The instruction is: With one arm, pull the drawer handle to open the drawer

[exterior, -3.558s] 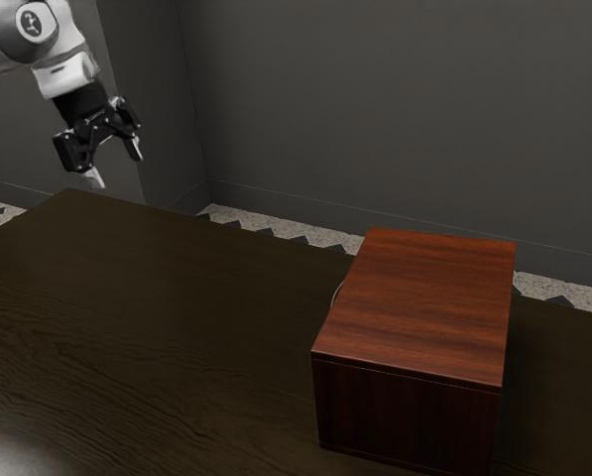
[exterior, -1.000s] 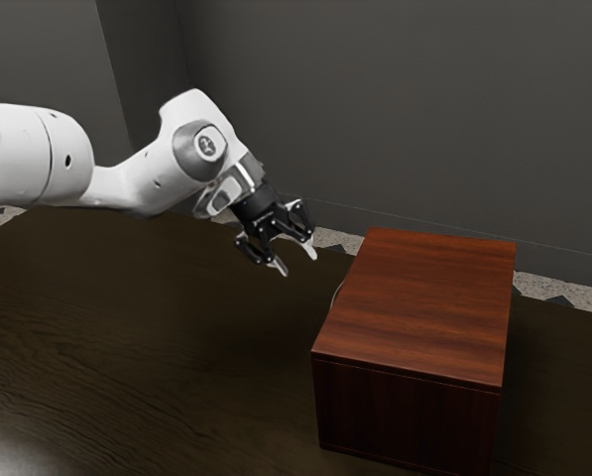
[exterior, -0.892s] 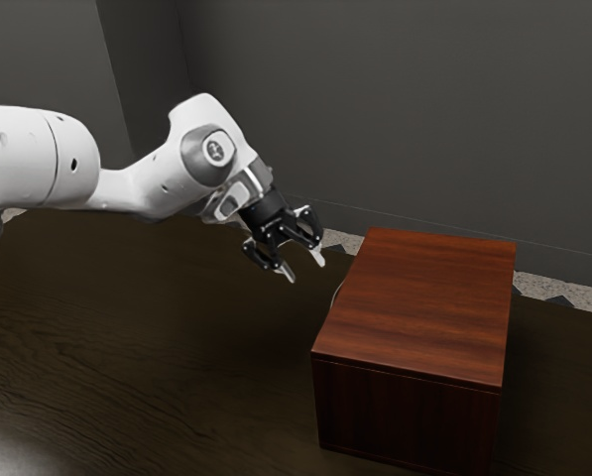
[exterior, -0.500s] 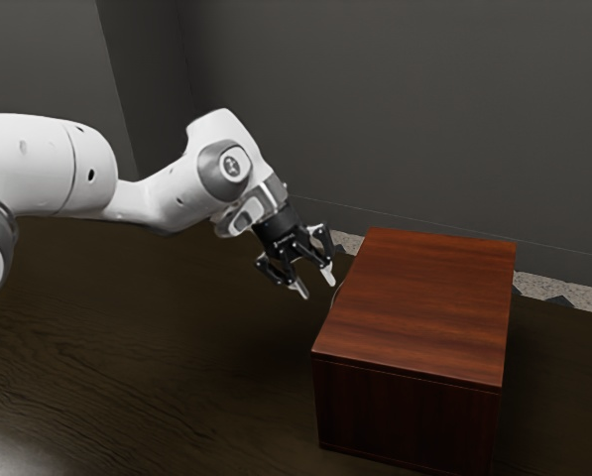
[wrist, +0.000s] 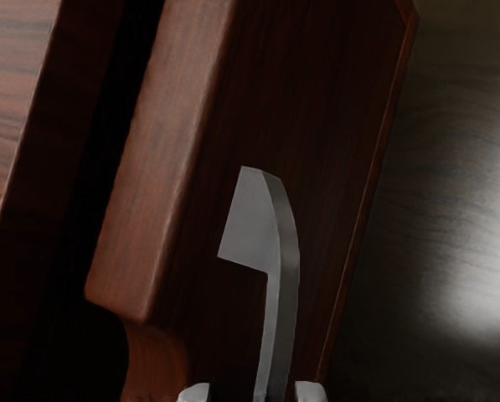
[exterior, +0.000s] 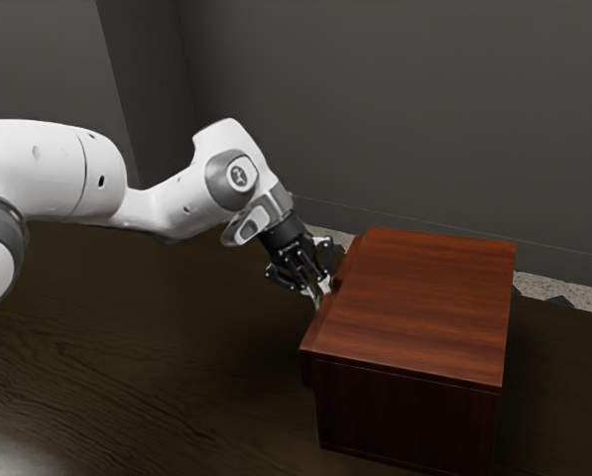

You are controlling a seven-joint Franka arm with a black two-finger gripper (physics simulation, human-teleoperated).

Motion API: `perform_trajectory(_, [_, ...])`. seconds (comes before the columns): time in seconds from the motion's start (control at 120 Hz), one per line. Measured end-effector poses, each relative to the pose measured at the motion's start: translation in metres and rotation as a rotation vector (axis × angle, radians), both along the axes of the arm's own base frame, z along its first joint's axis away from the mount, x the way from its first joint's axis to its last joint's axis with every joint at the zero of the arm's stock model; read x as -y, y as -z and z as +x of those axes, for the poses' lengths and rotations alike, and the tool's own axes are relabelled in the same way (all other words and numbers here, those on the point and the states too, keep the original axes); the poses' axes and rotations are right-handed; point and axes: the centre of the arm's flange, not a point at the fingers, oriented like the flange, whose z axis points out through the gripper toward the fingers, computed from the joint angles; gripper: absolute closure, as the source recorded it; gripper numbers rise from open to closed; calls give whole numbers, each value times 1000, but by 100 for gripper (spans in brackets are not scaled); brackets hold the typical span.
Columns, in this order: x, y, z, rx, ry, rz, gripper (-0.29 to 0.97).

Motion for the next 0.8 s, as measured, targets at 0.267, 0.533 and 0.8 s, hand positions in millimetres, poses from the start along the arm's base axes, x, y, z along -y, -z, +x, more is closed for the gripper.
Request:
perform_trajectory(0.267, [-46, -12, -15, -4, -71, 3, 78])
perform_trajectory(0.533, [-72, -14, -37, -20, -93, 32, 79])
perform_trajectory(0.8, [-104, -13, -38, -14, -95, 98, 79])
